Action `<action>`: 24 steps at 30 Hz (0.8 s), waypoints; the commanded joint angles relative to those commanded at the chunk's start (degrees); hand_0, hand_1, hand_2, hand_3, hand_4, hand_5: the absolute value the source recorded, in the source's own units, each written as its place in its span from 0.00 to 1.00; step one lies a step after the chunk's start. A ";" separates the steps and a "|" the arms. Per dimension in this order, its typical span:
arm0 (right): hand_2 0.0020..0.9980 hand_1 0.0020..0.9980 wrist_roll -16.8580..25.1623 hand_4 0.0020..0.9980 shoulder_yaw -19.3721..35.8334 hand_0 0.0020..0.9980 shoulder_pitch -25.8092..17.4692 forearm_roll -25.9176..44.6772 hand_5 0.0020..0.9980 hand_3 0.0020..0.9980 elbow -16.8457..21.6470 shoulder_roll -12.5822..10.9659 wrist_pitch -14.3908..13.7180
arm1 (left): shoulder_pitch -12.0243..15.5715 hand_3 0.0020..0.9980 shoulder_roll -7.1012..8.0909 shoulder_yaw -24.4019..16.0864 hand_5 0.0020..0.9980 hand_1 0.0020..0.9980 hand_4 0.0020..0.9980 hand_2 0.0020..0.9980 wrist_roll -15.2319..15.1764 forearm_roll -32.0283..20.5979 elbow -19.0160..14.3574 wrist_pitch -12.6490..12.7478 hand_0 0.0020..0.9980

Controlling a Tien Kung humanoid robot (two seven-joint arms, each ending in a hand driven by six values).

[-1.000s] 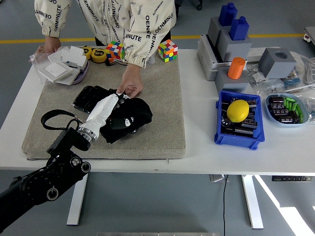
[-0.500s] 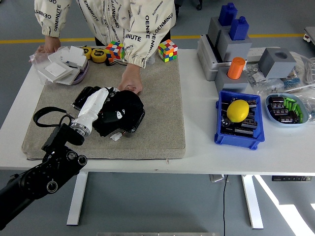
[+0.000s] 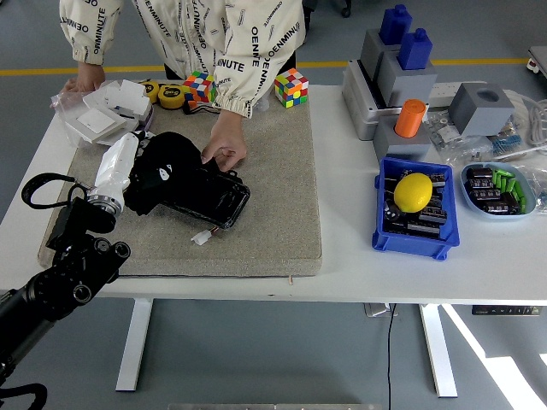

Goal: Pick the rag up,wipe the panel,place it on the desk

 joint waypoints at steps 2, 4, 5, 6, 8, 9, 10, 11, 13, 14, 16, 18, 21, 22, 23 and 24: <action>0.49 0.55 -0.03 0.89 0.16 0.53 -0.02 -0.18 0.34 0.52 -0.05 -0.05 0.00 | -0.53 0.55 -0.11 -0.72 0.00 0.22 0.61 0.25 -0.48 -0.42 1.75 0.16 0.18; 0.49 0.55 -0.02 0.89 0.13 0.53 -0.04 -0.14 0.34 0.52 -0.03 -0.10 0.00 | -0.93 0.55 -0.20 -1.58 0.00 0.22 0.61 0.25 -0.70 -0.48 3.08 0.42 0.18; 0.49 0.55 -0.02 0.89 0.15 0.53 -0.02 -0.18 0.34 0.52 -0.04 -0.11 0.00 | -1.12 0.55 -0.26 -2.06 0.00 0.22 0.61 0.25 -0.70 -0.32 3.72 0.53 0.18; 0.49 0.55 -0.02 0.89 0.17 0.53 0.00 -0.18 0.34 0.52 -0.04 -0.11 0.01 | -1.31 0.56 -0.36 -2.54 0.00 0.21 0.61 0.24 -0.73 -0.01 4.37 0.67 0.18; 0.49 0.55 0.00 0.89 0.13 0.53 0.03 -0.14 0.34 0.52 -0.01 -0.09 0.01 | -1.65 0.56 -0.40 -3.54 0.00 0.21 0.61 0.24 -0.30 0.59 5.59 0.93 0.18; 0.49 0.55 0.00 0.89 0.08 0.53 0.05 -0.11 0.34 0.52 0.00 -0.10 0.01 | -1.80 0.56 -0.42 -4.00 0.00 0.21 0.61 0.24 -0.08 0.91 6.12 1.10 0.18; 0.49 0.55 -0.01 0.89 0.07 0.53 0.07 -0.09 0.34 0.52 0.00 -0.11 0.01 | -1.92 0.56 -0.42 -4.40 0.00 0.21 0.61 0.24 0.15 1.20 6.54 1.29 0.18; 0.49 0.55 0.00 0.89 0.07 0.53 0.08 -0.06 0.34 0.52 -0.01 -0.11 0.01 | -2.00 0.56 -0.42 -4.72 0.00 0.21 0.61 0.24 0.34 1.37 6.85 1.47 0.18; 0.49 0.55 0.01 0.89 -0.06 0.53 0.07 0.03 0.34 0.52 0.01 -0.12 0.01 | -2.15 0.56 -0.36 -6.00 0.00 0.22 0.61 0.24 0.60 1.98 7.68 2.40 0.18; 0.49 0.55 0.00 0.89 -0.07 0.53 0.06 -0.01 0.34 0.52 -0.01 -0.12 0.01 | -2.22 0.56 -0.33 -6.35 0.00 0.22 0.61 0.24 0.75 2.13 7.98 2.65 0.18; 0.49 0.55 0.00 0.89 -0.18 0.53 0.06 0.04 0.34 0.52 -0.01 -0.12 0.02 | -2.34 0.56 -0.25 -6.83 0.00 0.22 0.61 0.24 1.02 2.42 8.52 2.91 0.18; 0.49 0.55 -0.01 0.89 -0.32 0.53 0.06 0.11 0.34 0.52 0.00 -0.11 0.03 | -2.34 0.56 -0.15 -7.04 0.00 0.21 0.61 0.24 1.24 2.60 8.87 2.96 0.18; 0.49 0.55 -0.02 0.89 -0.58 0.53 0.04 0.20 0.34 0.52 0.03 -0.11 0.04 | -2.12 0.56 -0.11 -7.05 0.00 0.21 0.61 0.24 1.21 2.50 8.98 3.03 0.18; 0.49 0.55 0.00 0.89 -0.71 0.53 0.07 0.29 0.34 0.52 0.08 -0.12 0.04 | -2.01 0.56 -0.04 -6.84 0.00 0.21 0.61 0.24 1.16 2.23 8.78 3.01 0.18; 0.49 0.55 0.00 0.89 -0.89 0.53 0.09 0.48 0.34 0.52 0.17 -0.13 0.04 | -1.79 0.56 0.09 -6.24 0.00 0.21 0.61 0.24 1.13 1.80 8.18 2.94 0.18; 0.49 0.55 0.01 0.89 -0.95 0.53 0.08 0.54 0.34 0.52 0.20 -0.13 0.04 | -1.61 0.56 0.20 -5.68 0.00 0.21 0.61 0.24 1.13 1.43 7.62 2.87 0.18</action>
